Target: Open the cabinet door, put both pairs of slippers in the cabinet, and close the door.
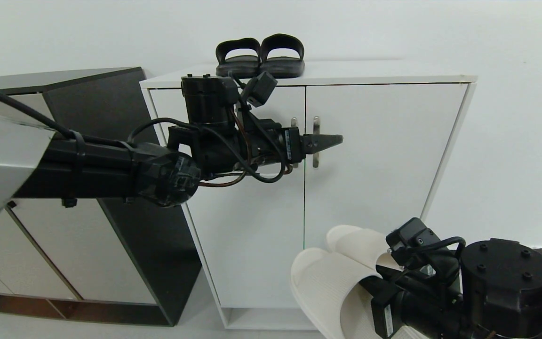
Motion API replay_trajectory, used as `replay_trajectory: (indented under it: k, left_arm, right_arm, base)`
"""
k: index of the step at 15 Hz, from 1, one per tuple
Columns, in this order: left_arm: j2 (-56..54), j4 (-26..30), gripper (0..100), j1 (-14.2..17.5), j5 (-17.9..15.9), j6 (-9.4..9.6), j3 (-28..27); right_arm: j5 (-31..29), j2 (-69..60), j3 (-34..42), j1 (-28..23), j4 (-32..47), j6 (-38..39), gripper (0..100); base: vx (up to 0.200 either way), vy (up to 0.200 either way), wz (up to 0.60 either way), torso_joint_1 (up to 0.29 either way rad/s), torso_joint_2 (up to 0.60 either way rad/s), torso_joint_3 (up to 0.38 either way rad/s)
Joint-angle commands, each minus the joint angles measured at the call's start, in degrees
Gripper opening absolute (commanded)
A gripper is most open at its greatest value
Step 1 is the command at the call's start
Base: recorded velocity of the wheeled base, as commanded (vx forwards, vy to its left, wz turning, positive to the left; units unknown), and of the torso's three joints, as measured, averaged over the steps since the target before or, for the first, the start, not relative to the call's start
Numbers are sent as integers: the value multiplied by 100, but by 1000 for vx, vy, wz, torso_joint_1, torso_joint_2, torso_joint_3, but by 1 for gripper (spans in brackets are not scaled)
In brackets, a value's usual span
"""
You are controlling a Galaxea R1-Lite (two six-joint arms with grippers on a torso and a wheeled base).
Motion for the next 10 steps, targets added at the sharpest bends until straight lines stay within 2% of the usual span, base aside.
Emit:
replay_trajectory:
  k: [1,4,10]
  left_arm:
    - [114,34,100,31,10,-3,-94]
    - [447,96,100,22,168,5,-401]
    - [588,96,100,-13,168,5,-542]
  right_arm:
    - [-1,0,-4,3,0,3,0]
    - [-1,0,5,3,0,3,0]
    - [-1,-9,5,3,0,3,0]
  base:
    - [0,0,0,0,0,0]
    - [0,0,0,0,0,0]
    - [0,0,0,0,0,0]
